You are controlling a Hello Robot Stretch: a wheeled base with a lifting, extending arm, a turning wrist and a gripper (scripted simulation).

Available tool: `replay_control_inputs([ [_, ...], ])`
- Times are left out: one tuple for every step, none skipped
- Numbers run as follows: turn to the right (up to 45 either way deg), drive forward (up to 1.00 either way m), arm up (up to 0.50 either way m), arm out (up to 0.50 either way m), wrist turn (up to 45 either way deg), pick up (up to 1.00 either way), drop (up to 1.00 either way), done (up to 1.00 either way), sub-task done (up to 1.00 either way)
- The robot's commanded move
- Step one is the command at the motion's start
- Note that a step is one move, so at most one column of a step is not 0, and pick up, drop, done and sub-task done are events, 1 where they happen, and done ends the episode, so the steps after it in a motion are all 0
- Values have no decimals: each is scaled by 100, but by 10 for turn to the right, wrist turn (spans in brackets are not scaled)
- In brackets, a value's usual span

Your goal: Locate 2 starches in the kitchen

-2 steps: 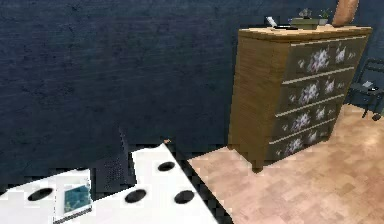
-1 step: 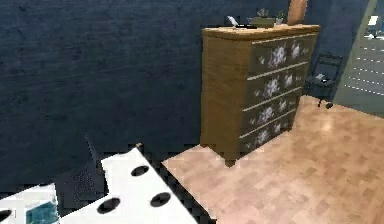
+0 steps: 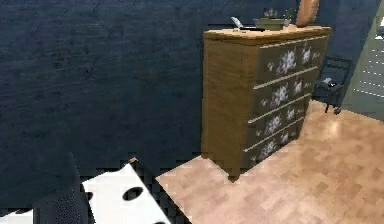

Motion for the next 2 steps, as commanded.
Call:
replay_control_inputs([
  [450,0,0,0,0,0,0,0,0],
  [30,0,0,0,0,0,0,0,0],
])
